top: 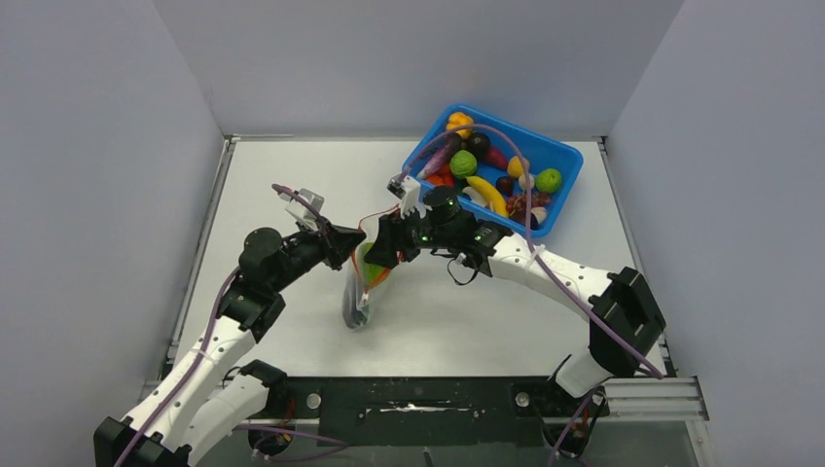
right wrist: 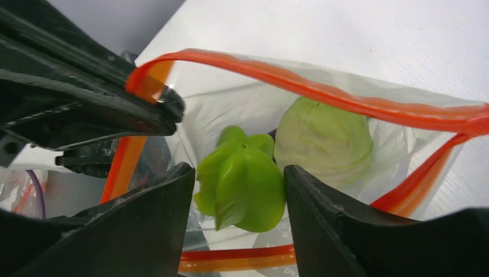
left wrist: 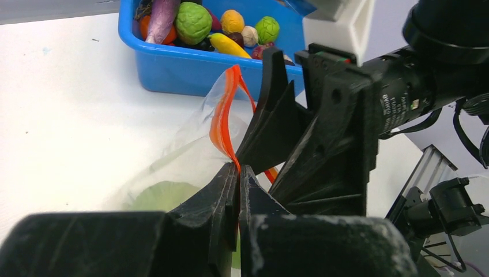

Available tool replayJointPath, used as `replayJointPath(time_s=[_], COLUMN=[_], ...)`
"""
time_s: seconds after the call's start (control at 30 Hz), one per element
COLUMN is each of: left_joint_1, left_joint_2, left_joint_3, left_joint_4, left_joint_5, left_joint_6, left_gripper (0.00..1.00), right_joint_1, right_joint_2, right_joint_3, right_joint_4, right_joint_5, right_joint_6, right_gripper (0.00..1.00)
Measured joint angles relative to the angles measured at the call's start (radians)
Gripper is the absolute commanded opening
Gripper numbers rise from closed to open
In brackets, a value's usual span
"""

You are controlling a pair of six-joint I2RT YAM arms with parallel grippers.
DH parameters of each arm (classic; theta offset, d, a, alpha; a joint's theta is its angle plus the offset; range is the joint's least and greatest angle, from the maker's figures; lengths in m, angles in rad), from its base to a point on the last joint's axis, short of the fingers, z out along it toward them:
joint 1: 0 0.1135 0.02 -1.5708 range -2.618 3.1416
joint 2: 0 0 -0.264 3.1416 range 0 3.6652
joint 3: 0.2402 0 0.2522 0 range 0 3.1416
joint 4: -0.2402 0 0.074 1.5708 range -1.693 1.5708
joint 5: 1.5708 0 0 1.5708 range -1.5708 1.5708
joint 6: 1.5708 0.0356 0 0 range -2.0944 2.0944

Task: Place the food in the zip-top bag and seal the zipper
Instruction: Place the fake fruit in the zipper food storage bag.

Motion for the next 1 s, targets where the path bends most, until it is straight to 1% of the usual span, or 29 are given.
replayJointPath(time_s=[0.07, 0.23, 0.4, 0.57, 0.67, 0.8, 1.0], left_joint_1=[0.0, 0.0, 0.0, 0.0, 0.0, -0.001, -0.003], left_joint_2=[0.0, 0.0, -0.006, -0.024, -0.032, -0.038, -0.046], left_joint_3=[-0.001, -0.008, -0.02, -0.042, -0.048, -0.048, -0.049], left_joint_4=[0.0, 0.0, 0.01, 0.02, 0.021, 0.018, 0.013], left_joint_5=[0.0, -0.004, -0.005, -0.005, -0.005, -0.005, -0.004], left_joint_6=[0.003, 0.014, 0.02, 0.031, 0.049, 0.082, 0.123], left_gripper=[0.0, 0.0, 0.0, 0.0, 0.0, 0.0, 0.0], right_joint_1=[0.0, 0.0, -0.001, -0.022, -0.065, -0.158, -0.266], right_joint_2=[0.021, 0.031, 0.014, -0.054, -0.107, -0.167, -0.183], right_joint_3=[0.023, 0.058, 0.076, 0.076, 0.076, 0.076, 0.076], right_joint_4=[-0.055, -0.146, -0.183, -0.209, -0.208, -0.204, -0.2], right_joint_5=[0.012, 0.054, 0.098, 0.139, 0.163, 0.193, 0.347], right_joint_6=[-0.01, -0.043, -0.073, -0.106, -0.135, -0.178, -0.247], right_gripper=[0.67, 0.72, 0.74, 0.74, 0.75, 0.74, 0.75])
